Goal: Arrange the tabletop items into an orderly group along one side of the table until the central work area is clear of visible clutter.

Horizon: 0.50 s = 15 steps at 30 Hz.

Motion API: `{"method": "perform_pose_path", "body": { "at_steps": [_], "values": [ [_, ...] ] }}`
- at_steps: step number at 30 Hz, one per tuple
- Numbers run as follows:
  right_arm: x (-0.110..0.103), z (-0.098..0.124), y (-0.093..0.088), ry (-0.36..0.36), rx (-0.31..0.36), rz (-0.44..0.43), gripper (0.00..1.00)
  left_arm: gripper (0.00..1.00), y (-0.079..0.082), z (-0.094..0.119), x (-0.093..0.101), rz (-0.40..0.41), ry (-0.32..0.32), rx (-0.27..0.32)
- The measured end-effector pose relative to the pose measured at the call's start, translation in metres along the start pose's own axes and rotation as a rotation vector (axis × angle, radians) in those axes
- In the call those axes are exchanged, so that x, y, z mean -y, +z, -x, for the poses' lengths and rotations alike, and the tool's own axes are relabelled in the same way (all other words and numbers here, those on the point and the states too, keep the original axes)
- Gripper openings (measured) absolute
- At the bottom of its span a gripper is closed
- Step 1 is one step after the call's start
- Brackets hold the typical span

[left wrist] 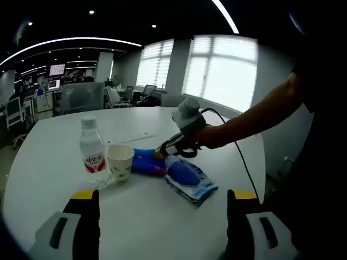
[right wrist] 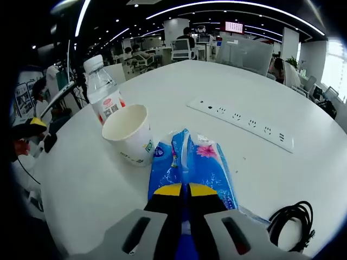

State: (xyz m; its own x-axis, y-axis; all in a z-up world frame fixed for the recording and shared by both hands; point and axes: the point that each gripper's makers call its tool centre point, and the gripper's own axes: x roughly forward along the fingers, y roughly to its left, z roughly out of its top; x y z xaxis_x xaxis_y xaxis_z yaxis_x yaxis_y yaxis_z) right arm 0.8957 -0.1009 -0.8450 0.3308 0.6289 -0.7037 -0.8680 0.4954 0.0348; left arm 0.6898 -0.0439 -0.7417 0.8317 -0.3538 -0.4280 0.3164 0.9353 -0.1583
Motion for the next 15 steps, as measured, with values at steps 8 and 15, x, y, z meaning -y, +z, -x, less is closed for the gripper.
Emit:
{"method": "perform_pose_path", "body": {
  "at_steps": [8,15],
  "values": [
    [0.001,0.008,0.009,-0.007,0.03,-0.001,0.0,0.97,0.0,0.003,0.001,-0.001,-0.003,0.006],
    [0.002,0.021,0.019,-0.029,0.073,-0.006,0.0,0.97,0.002,0.004,0.002,-0.006,-0.005,0.018]
  ]
}}
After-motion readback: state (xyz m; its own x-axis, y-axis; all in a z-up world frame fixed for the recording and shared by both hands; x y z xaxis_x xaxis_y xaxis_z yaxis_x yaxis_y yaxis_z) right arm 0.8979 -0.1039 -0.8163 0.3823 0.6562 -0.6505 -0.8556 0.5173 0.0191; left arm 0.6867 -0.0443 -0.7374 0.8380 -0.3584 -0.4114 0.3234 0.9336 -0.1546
